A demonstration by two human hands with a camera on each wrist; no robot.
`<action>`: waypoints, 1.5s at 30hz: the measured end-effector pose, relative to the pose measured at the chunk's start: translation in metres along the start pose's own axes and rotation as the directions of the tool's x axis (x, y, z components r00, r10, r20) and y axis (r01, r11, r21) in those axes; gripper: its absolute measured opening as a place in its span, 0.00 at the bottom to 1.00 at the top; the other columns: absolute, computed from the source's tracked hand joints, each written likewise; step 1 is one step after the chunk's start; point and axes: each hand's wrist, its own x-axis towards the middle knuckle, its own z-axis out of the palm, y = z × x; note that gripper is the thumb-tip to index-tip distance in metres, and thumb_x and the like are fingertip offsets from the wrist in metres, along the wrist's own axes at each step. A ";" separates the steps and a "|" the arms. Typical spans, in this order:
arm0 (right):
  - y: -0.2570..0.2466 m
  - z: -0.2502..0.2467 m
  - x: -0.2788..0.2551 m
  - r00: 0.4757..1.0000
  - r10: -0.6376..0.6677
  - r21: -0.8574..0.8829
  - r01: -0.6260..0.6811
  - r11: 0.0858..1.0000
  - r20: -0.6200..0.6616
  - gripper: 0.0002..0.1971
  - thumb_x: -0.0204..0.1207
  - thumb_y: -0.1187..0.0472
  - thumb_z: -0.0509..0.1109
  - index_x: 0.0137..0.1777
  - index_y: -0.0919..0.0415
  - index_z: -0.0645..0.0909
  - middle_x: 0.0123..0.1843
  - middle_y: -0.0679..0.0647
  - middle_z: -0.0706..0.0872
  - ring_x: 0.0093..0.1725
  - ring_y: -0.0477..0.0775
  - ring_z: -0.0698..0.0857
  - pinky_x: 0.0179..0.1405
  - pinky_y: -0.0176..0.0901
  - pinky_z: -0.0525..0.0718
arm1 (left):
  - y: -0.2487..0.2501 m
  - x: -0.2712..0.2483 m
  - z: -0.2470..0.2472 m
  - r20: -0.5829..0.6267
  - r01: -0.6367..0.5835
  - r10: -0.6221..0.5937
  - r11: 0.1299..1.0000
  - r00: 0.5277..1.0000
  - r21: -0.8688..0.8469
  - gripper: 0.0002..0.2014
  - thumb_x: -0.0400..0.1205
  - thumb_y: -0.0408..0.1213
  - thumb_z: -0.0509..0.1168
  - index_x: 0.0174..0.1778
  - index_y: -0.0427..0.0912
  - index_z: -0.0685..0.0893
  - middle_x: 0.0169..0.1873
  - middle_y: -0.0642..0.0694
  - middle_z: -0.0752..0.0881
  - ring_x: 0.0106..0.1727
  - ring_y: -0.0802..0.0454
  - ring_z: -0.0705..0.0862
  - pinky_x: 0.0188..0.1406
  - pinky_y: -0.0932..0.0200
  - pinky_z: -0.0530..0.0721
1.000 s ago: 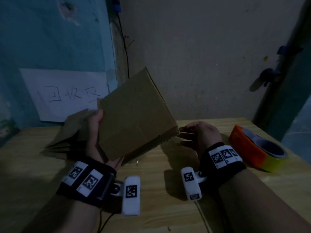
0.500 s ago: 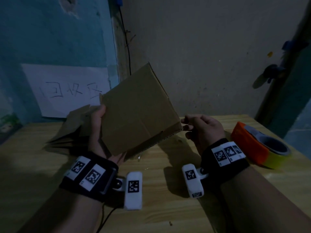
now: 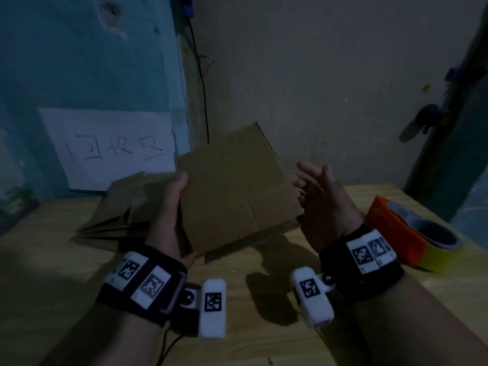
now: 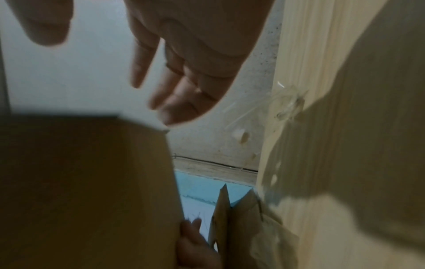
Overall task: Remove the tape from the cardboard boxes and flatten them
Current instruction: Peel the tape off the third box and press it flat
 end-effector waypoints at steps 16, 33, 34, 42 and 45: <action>-0.002 -0.006 0.001 0.975 -0.021 -0.133 -0.009 0.991 -0.221 0.10 0.80 0.69 0.70 0.59 0.69 0.86 0.47 0.62 0.93 0.46 0.61 0.89 0.40 0.49 0.92 | -0.004 0.005 0.001 0.002 0.137 -0.142 0.957 0.990 0.256 0.50 0.57 0.72 0.77 0.76 0.55 0.81 0.61 0.43 0.91 0.61 0.37 0.89 0.60 0.34 0.86; -0.001 -0.006 -0.006 0.999 0.034 -0.221 -0.033 0.975 0.000 0.27 0.65 0.38 0.72 0.52 0.62 0.87 0.44 0.56 0.96 0.44 0.59 0.95 0.40 0.53 0.90 | -0.005 0.005 -0.002 0.029 0.099 -0.111 0.955 0.993 0.279 0.37 0.60 0.71 0.77 0.63 0.58 0.86 0.59 0.44 0.93 0.61 0.38 0.89 0.63 0.33 0.85; 0.001 -0.006 -0.005 1.000 -0.003 -0.225 0.002 0.974 -0.004 0.25 0.65 0.39 0.73 0.48 0.61 0.87 0.39 0.52 0.95 0.41 0.56 0.94 0.41 0.53 0.89 | -0.006 0.008 -0.004 0.029 0.122 -0.132 0.965 0.991 0.234 0.40 0.60 0.71 0.78 0.65 0.55 0.86 0.59 0.42 0.94 0.61 0.37 0.90 0.64 0.32 0.85; 0.010 -0.004 -0.002 0.975 -0.222 -0.261 0.219 0.940 0.019 0.18 0.71 0.59 0.71 0.61 0.60 0.87 0.60 0.60 0.91 0.60 0.63 0.89 0.55 0.60 0.89 | -0.007 0.012 -0.006 0.020 0.093 -0.095 0.992 0.995 0.080 0.32 0.67 0.68 0.75 0.62 0.54 0.86 0.61 0.41 0.92 0.55 0.46 0.91 0.55 0.42 0.89; 0.012 -0.006 -0.005 0.969 -0.216 -0.343 0.243 0.907 0.118 0.19 0.69 0.65 0.77 0.61 0.58 0.85 0.59 0.60 0.90 0.59 0.62 0.90 0.48 0.52 0.90 | -0.008 0.013 -0.008 -0.008 0.106 -0.106 0.989 0.994 0.101 0.36 0.61 0.69 0.77 0.62 0.58 0.83 0.57 0.44 0.92 0.58 0.42 0.90 0.52 0.40 0.90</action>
